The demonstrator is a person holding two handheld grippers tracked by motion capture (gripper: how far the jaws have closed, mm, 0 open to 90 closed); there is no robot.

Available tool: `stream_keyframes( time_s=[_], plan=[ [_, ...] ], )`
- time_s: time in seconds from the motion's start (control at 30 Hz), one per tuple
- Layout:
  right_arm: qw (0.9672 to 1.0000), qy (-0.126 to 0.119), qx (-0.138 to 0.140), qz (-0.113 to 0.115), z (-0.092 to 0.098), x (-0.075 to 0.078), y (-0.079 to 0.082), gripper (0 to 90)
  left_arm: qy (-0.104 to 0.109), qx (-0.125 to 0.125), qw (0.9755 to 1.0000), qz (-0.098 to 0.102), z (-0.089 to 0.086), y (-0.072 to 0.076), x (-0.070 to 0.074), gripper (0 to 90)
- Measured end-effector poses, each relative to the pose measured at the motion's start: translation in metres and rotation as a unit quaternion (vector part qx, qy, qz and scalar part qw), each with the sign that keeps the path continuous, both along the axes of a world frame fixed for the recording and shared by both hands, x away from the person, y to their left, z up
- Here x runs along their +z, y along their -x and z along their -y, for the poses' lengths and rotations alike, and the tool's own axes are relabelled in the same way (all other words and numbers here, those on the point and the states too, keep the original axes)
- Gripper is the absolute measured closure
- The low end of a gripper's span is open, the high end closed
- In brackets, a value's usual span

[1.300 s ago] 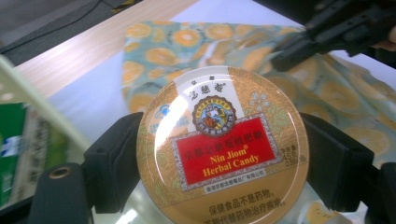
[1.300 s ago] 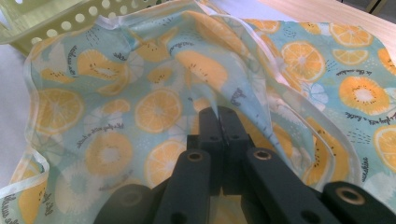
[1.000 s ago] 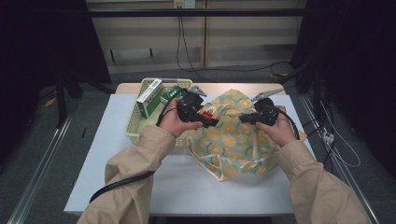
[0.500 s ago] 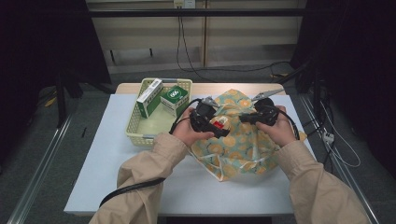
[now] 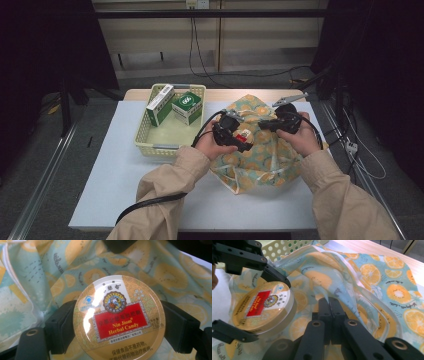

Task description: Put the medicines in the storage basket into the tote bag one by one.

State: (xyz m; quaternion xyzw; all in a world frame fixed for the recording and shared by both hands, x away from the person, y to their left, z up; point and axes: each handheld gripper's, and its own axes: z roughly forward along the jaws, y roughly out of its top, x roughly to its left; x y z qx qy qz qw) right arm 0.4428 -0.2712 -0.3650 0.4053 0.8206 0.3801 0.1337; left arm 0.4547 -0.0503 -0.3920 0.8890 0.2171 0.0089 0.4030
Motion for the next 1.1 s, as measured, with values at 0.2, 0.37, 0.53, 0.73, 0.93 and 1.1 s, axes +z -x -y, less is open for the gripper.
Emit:
stream_keyframes(
  time_s=[0.2,0.37,0.53,0.73,0.93,1.1],
  plan=[
    [1.0,0.0,-0.002,0.006,0.004,0.005,0.0,90.0,-0.002,0.009,0.9999,0.004,0.008,-0.008,-0.008,20.5],
    [0.9999,-0.006,-0.004,0.007,0.005,0.007,0.0,90.0,-0.006,0.028,0.9996,0.008,0.015,-0.021,-0.014,20.4],
    [0.9999,-0.009,-0.001,0.007,0.006,0.009,0.0,90.0,-0.015,0.037,0.9991,0.016,0.024,-0.036,-0.019,20.4],
    [0.9999,-0.011,-0.006,0.004,0.007,0.006,-0.003,90.0,0.002,0.06,0.9976,0.033,0.035,-0.052,-0.026,19.7],
    [0.9999,-0.009,-0.011,0.0,0.01,0.002,-0.003,90.0,0.014,0.056,0.9982,0.017,0.029,-0.047,-0.02,15.0],
    [0.9999,-0.006,-0.012,-0.004,0.007,-0.001,-0.003,90.0,0.018,0.043,0.9988,0.015,0.013,-0.036,-0.006,14.4]
  ],
)
